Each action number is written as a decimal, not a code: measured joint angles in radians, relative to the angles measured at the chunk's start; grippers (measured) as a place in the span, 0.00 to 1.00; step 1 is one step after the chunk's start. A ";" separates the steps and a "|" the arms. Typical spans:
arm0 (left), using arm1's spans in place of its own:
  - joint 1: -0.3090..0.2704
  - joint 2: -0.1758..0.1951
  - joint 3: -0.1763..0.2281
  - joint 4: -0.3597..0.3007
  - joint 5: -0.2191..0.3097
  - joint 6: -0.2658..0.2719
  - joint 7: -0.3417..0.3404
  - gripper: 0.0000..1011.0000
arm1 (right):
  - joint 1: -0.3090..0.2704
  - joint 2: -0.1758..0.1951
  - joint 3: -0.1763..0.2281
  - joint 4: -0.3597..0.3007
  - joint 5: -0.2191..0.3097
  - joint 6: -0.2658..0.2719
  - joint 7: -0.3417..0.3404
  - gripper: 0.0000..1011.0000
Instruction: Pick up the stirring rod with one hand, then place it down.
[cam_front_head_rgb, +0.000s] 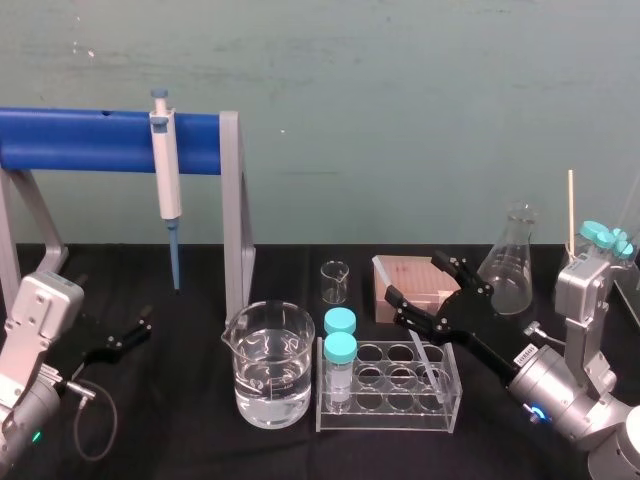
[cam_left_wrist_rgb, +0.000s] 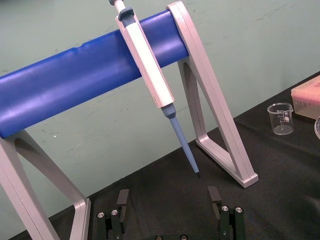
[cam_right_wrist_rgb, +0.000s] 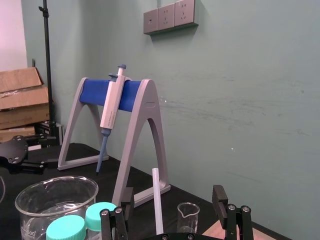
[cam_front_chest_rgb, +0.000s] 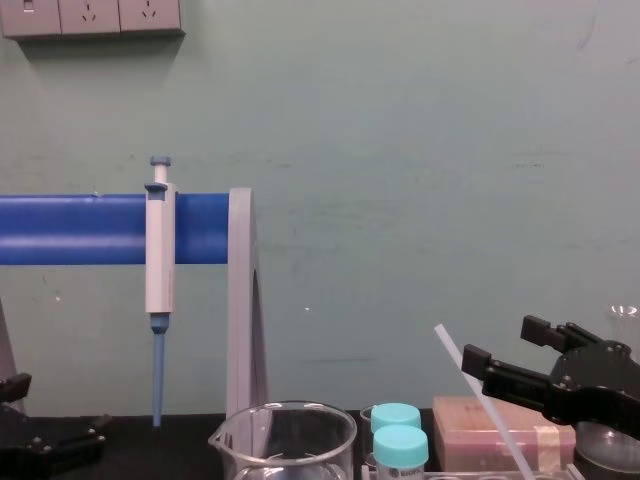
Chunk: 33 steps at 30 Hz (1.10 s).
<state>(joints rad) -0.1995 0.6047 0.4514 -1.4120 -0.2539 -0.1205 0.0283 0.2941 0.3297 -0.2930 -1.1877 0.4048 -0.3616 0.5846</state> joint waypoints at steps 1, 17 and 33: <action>0.000 0.000 0.000 0.000 0.000 0.000 0.000 0.99 | 0.000 0.000 0.000 0.000 0.000 0.000 0.000 0.99; 0.000 0.000 0.000 0.000 0.000 0.000 0.000 0.99 | -0.080 -0.013 0.055 -0.156 -0.148 0.014 -0.221 0.99; 0.000 0.000 0.000 0.000 0.000 0.000 0.000 0.99 | -0.179 -0.052 0.131 -0.265 -0.186 0.186 -0.336 0.99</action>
<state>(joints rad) -0.1995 0.6047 0.4514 -1.4120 -0.2539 -0.1205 0.0283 0.1156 0.2780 -0.1620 -1.4523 0.2187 -0.1753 0.2482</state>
